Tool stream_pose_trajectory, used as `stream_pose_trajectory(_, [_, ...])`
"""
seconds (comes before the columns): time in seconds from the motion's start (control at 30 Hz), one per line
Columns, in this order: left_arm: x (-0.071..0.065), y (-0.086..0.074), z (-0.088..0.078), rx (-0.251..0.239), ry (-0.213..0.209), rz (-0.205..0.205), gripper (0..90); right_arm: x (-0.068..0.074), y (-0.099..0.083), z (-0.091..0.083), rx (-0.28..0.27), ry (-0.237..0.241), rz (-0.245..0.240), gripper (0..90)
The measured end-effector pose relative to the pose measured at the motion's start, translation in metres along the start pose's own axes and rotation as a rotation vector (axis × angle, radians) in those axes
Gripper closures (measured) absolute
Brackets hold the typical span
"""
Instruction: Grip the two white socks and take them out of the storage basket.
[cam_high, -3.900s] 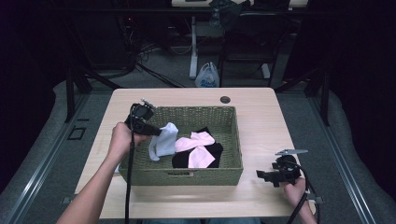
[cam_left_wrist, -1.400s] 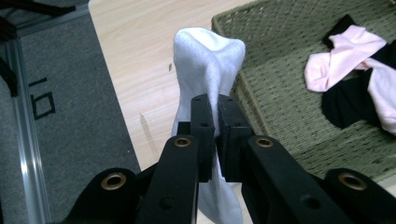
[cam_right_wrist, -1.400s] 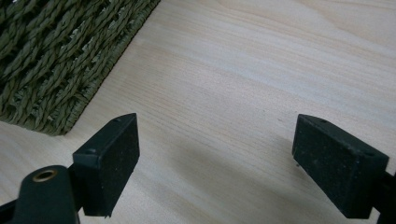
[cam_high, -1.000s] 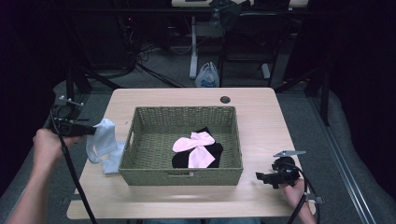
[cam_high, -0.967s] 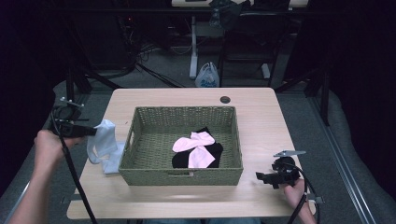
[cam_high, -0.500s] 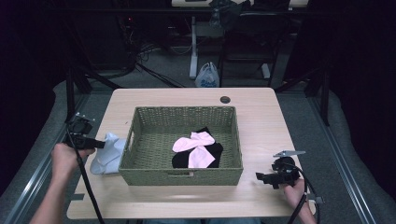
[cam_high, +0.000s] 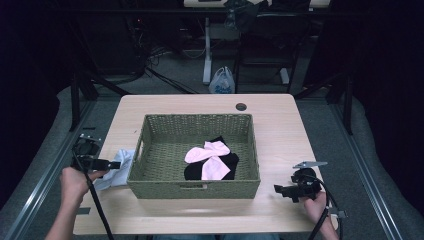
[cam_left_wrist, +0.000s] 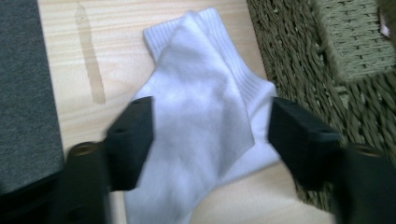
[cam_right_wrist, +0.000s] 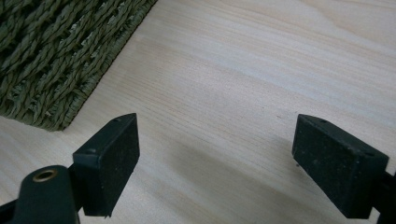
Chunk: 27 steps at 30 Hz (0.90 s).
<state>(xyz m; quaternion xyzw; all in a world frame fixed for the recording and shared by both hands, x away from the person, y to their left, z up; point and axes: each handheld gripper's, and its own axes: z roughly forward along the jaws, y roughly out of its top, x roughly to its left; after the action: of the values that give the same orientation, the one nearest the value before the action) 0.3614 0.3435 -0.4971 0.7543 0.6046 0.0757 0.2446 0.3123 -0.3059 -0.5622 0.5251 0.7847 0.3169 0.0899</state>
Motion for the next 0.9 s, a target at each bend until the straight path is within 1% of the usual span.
stream_pose_trajectory(0.03, [0.0, 0.0, 0.0, 0.0, 0.0, 0.0, 20.9, 0.0, 0.0, 0.0, 0.0, 0.0, 0.0, 14.7])
stream_pose_trajectory(0.07, [0.0, -0.008, -0.006, -0.014, 0.016, 0.004, 18.4, 0.0, 0.0, 0.0, -0.001, -0.002, 0.001, 14.7])
stream_pose_trajectory(0.1, [-0.001, -0.013, -0.009, -0.023, 0.024, 0.006, 15.4, 0.0, 0.0, -0.001, 0.002, -0.004, 0.001, 14.7])
stream_pose_trajectory(0.17, [-0.002, -0.024, -0.014, -0.049, 0.031, 0.001, 13.4, -0.001, 0.0, -0.001, 0.004, -0.002, 0.0, 14.7])
stream_pose_trajectory(0.2, [-0.003, -0.03, -0.016, -0.052, 0.037, 0.001, 11.2, -0.001, 0.0, -0.001, 0.003, -0.003, 0.0, 14.7])
stream_pose_trajectory(0.23, [-0.003, -0.03, -0.016, -0.052, 0.037, 0.001, 8.1, -0.001, 0.0, -0.001, 0.003, -0.003, 0.0, 14.7])
stream_pose_trajectory(0.27, [-0.005, -0.041, -0.018, -0.06, 0.053, -0.001, 5.8, 0.0, 0.0, -0.001, 0.0, -0.005, 0.0, 14.7])
stream_pose_trajectory(0.3, [-0.005, -0.047, -0.019, -0.069, 0.054, -0.001, 4.7, 0.0, 0.0, -0.001, -0.001, -0.005, 0.002, 14.7])
stream_pose_trajectory(0.37, [-0.009, -0.062, -0.017, -0.093, 0.059, -0.022, 1.8, 0.0, 0.0, -0.001, 0.0, -0.005, 0.001, 14.7])
stream_pose_trajectory(0.4, [-0.01, -0.067, -0.016, -0.093, 0.056, -0.028, 0.0, 0.0, 0.0, 0.0, 0.0, -0.005, 0.0, 14.7])
stream_pose_trajectory(0.43, [-0.012, -0.074, -0.013, -0.096, 0.06, -0.031, 0.0, 0.0, 0.0, 0.0, 0.005, -0.002, -0.002, 14.7])
stream_pose_trajectory(0.47, [-0.012, -0.074, -0.013, -0.096, 0.06, -0.031, 0.0, 0.0, 0.0, 0.0, 0.008, -0.002, -0.004, 14.7])
stream_pose_trajectory(0.5, [-0.016, -0.087, -0.006, -0.093, 0.074, -0.038, 0.0, 0.0, 0.0, 0.0, 0.01, -0.004, -0.005, 14.7])
stream_pose_trajectory(0.53, [-0.017, -0.093, -0.002, -0.093, 0.082, -0.044, 0.0, 0.0, 0.0, 0.0, 0.012, -0.005, -0.008, 14.7])
stream_pose_trajectory(0.57, [-0.017, -0.093, -0.002, -0.093, 0.082, -0.044, 0.0, 0.0, 0.0, 0.0, 0.013, -0.004, -0.009, 14.7])
stream_pose_trajectory(0.6, [-0.019, -0.104, 0.004, -0.098, 0.104, -0.055, 0.0, 0.001, 0.0, 0.001, 0.01, -0.003, -0.009, 14.7])
stream_pose_trajectory(0.63, [-0.019, -0.108, 0.008, -0.092, 0.107, -0.062, 0.0, 0.001, 0.0, 0.001, 0.008, -0.007, -0.008, 14.7])
stream_pose_trajectory(0.7, [-0.021, -0.116, 0.016, -0.111, 0.122, -0.068, 0.0, 0.001, 0.0, 0.001, 0.007, -0.011, -0.009, 14.7])
stream_pose_trajectory(0.73, [-0.021, -0.118, 0.019, -0.097, 0.128, -0.067, 0.0, 0.001, 0.0, 0.0, 0.006, -0.011, -0.013, 14.7])
stream_pose_trajectory(0.77, [-0.022, -0.118, 0.021, -0.093, 0.134, -0.063, 0.0, 0.002, 0.0, 0.0, 0.003, -0.01, -0.013, 14.7])
stream_pose_trajectory(0.8, [-0.021, -0.118, 0.019, -0.087, 0.13, -0.054, 0.0, 0.002, 0.001, 0.0, 0.002, -0.012, -0.014, 14.7])
stream_pose_trajectory(0.87, [-0.019, -0.118, 0.016, -0.109, 0.144, -0.06, 0.0, 0.003, 0.001, 0.0, 0.0, -0.008, -0.018, 14.7])
stream_pose_trajectory(0.9, [-0.019, -0.118, 0.016, -0.109, 0.144, -0.06, 0.0, 0.003, 0.001, 0.0, -0.001, -0.007, -0.02, 14.7])
